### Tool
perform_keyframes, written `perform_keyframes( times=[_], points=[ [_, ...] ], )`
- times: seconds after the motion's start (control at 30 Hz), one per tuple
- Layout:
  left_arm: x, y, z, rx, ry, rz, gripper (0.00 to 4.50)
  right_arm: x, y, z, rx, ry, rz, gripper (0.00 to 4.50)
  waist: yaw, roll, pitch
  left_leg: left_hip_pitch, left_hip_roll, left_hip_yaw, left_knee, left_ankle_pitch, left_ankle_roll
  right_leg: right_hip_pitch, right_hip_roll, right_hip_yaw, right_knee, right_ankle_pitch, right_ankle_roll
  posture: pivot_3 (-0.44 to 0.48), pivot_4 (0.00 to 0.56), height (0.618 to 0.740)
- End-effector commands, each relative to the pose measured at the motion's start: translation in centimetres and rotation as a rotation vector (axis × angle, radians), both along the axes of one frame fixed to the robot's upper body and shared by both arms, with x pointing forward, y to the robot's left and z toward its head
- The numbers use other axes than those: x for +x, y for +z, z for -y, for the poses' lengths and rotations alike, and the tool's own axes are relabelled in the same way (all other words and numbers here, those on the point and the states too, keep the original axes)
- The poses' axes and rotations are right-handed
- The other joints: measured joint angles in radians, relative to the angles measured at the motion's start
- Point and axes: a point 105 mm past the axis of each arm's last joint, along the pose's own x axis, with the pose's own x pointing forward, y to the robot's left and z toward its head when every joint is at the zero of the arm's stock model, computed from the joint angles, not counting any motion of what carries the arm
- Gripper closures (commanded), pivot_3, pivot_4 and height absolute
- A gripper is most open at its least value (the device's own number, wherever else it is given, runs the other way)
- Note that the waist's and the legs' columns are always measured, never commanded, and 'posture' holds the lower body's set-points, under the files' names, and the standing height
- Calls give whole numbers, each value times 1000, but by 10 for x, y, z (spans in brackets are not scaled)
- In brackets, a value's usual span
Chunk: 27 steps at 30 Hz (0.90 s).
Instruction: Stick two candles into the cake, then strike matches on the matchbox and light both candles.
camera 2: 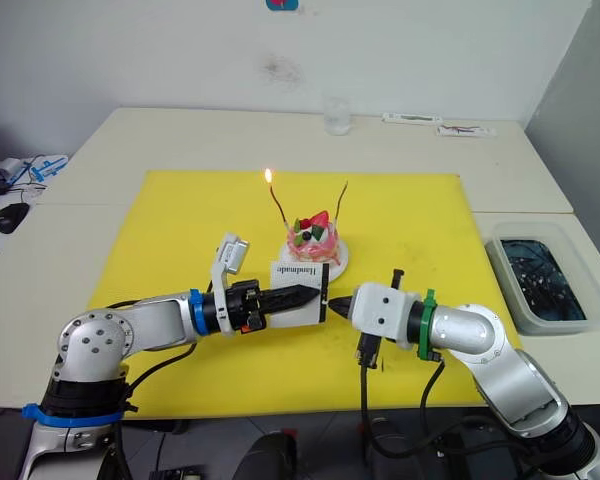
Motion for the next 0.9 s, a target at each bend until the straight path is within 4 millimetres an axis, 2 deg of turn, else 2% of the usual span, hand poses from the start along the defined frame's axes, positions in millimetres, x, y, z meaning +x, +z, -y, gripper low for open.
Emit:
perform_keyframes(
  times=[0.03,0.1,0.13,0.23,0.47,0.57,0.9],
  points=[
    [7,73,-9,-165,26,188,4500,-12,-14,0,-44,61,-48,4482,5,-1,1,0,0,-1,0,0,0,0,0,-1,0,1,2,0,150,740],
    [14,110,-34,-189,101,274,4500,-16,-10,2,-31,73,-56,4482,10,-1,1,-1,0,-3,1,0,0,0,0,-2,1,1,2,0,150,740],
    [15,119,-42,-180,122,299,4500,-17,-7,3,-27,75,-55,4482,6,-1,1,-1,0,-3,1,0,0,-1,1,-2,1,1,2,0,150,740],
    [9,126,-55,-114,131,323,4500,-15,0,7,-19,67,-41,4482,-5,1,0,2,0,0,-1,0,0,0,0,0,2,1,2,0,150,740],
    [-8,85,-49,-5,80,242,4500,-7,15,10,17,32,-10,4482,8,-1,0,0,0,-1,0,0,0,0,0,-1,0,1,2,0,150,740],
    [-10,75,-43,-9,63,217,4500,-6,19,11,22,25,-1,4482,15,-1,0,0,0,-1,0,0,0,0,0,-1,1,-2,-3,0,150,740],
    [-8,46,-26,42,56,191,4500,-5,38,5,98,16,7,4482,15,-1,0,0,0,-1,0,0,0,0,0,-1,1,-2,-3,0,150,740]
  ],
)
